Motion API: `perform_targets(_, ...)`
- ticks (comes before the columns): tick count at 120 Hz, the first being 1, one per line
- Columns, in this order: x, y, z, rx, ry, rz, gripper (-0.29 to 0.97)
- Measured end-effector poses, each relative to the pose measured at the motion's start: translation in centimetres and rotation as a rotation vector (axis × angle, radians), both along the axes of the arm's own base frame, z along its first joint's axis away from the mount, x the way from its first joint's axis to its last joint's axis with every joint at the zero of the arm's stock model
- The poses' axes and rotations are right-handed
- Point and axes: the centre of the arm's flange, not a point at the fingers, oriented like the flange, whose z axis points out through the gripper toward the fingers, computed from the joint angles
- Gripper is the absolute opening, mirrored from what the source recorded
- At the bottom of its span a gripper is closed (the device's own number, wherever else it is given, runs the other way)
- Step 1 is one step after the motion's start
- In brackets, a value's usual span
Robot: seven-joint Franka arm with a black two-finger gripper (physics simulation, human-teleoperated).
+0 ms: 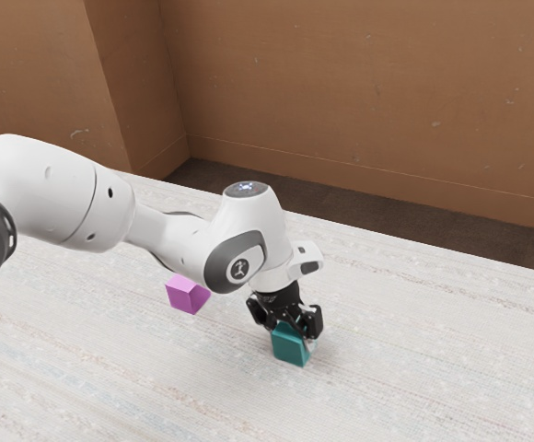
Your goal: Pick up the blue block with one arm, and put the blue block on the pink block with one arm
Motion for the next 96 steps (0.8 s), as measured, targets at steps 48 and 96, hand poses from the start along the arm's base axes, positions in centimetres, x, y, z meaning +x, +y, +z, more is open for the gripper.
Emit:
perform_targets(48,1.2,8.6,8.7,0.089,-0.125,0.087,0.36)
perform_targets(96,1.6,17.5,10.4,0.173,-0.105,0.167,0.36)
